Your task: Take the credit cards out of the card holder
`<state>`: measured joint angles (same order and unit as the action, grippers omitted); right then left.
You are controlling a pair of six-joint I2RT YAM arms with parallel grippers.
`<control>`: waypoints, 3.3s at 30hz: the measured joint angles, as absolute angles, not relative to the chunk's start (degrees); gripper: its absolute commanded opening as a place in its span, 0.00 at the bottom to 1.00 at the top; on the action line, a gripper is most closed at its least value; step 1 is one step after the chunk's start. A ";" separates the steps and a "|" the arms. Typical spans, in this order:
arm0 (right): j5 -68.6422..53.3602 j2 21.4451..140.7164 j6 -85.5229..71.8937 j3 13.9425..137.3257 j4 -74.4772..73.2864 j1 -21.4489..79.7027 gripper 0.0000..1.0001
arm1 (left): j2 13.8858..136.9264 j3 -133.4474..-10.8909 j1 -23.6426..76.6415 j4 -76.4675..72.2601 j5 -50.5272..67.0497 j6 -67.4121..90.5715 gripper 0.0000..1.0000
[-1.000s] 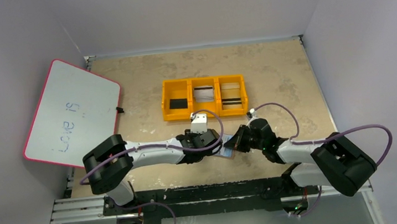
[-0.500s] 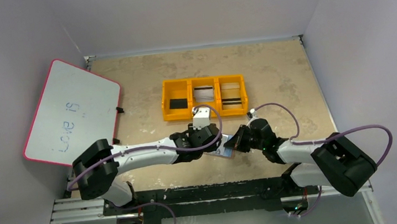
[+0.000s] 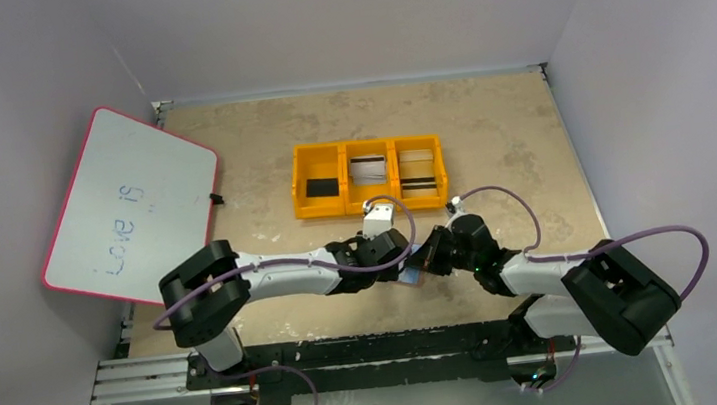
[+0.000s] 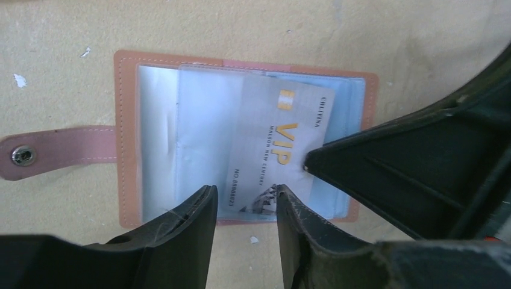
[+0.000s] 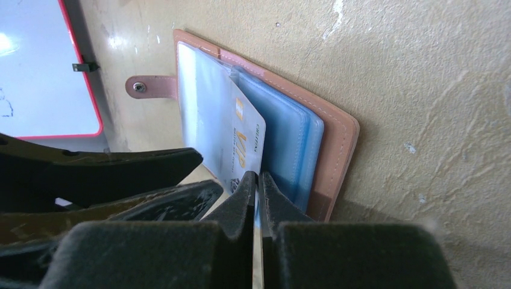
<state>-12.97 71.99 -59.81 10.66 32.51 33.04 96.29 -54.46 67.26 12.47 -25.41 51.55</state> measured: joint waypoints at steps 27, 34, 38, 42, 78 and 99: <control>-13.06 77.17 -65.25 9.26 42.17 32.93 0.14 | 100.51 -55.16 67.57 11.70 -29.34 54.43 0.17; -13.47 81.36 -66.87 9.10 47.70 32.91 0.00 | 100.25 -54.83 67.57 11.38 -29.39 54.46 0.17; -13.19 79.94 -66.89 9.10 46.94 32.93 0.00 | 99.59 -54.15 67.57 11.44 -30.09 55.13 0.19; -12.71 75.64 -65.76 9.10 43.42 32.93 0.00 | 97.86 -52.31 67.57 11.81 -31.33 56.58 0.23; -4.08 60.69 -59.81 11.60 20.34 32.18 0.00 | 103.59 -60.10 66.39 24.45 -40.14 57.67 0.32; 8.01 53.04 -41.63 29.28 6.92 32.18 0.00 | 89.82 -49.74 68.07 23.03 -37.67 62.72 0.36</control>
<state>8.01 53.04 -41.63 29.28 6.92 32.18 89.82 -49.74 68.07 23.03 -37.67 62.72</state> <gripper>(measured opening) 0.005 0.239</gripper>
